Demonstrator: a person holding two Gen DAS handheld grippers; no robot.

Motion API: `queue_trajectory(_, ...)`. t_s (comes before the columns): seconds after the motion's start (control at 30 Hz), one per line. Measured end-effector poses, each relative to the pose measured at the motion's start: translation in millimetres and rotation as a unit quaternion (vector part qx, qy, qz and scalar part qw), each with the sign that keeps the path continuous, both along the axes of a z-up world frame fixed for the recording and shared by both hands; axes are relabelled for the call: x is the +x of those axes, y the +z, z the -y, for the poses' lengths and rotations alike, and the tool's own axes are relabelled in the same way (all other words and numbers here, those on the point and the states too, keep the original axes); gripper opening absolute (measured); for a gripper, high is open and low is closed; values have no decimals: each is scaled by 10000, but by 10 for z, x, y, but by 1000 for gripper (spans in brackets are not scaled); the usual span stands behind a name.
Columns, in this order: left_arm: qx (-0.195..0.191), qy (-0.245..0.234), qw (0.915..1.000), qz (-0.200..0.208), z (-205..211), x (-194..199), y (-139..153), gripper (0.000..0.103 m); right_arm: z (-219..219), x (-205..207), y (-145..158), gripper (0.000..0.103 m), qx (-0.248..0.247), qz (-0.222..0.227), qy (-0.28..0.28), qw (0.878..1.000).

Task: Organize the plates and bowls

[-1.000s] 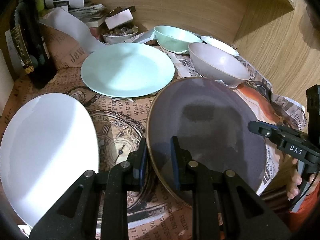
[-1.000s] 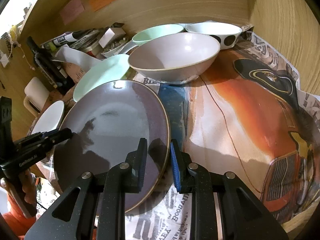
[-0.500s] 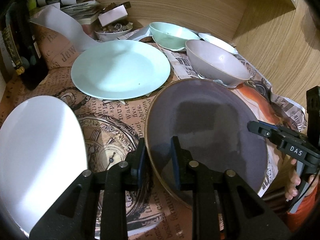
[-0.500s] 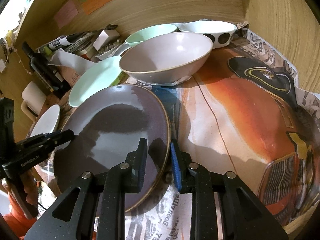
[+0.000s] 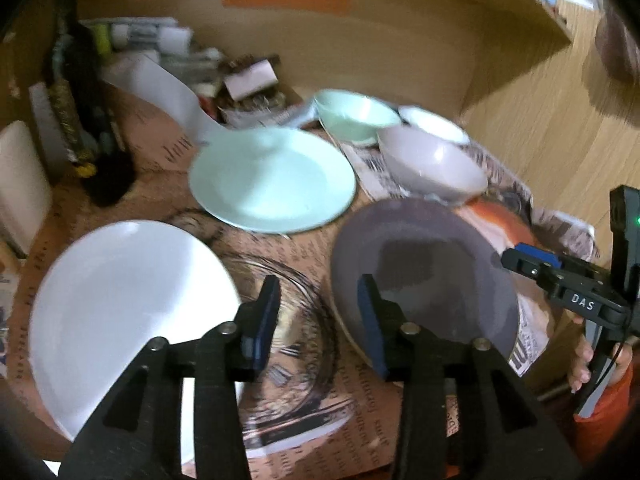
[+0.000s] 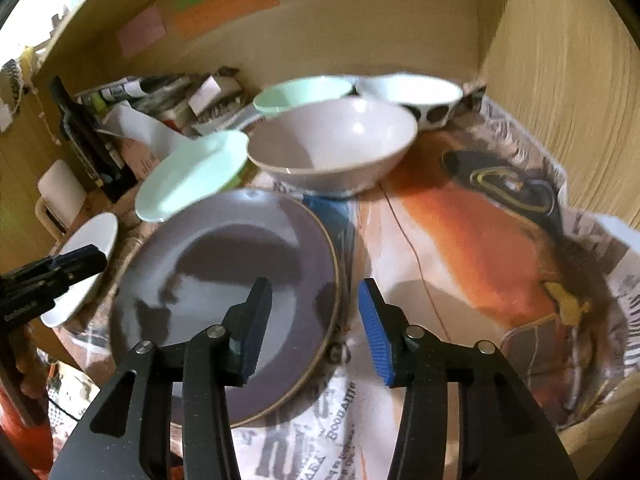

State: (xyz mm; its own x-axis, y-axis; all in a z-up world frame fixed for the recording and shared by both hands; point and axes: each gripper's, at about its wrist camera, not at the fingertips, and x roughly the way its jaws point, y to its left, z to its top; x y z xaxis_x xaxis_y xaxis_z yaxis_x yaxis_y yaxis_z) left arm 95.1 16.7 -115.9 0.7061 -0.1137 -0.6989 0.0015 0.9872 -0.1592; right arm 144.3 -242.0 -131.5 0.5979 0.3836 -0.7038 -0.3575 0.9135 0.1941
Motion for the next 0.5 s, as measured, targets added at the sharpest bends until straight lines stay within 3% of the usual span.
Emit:
queue_trajectory(0.3,100,593,9956,718,-429,-489,374,70,-303,-254,419,54,264,810,355,9957)
queue_trajectory(0.5,290,1008,9895,993,-718,-802,464,84,-723,-346,464,54,449,925,861,9910)
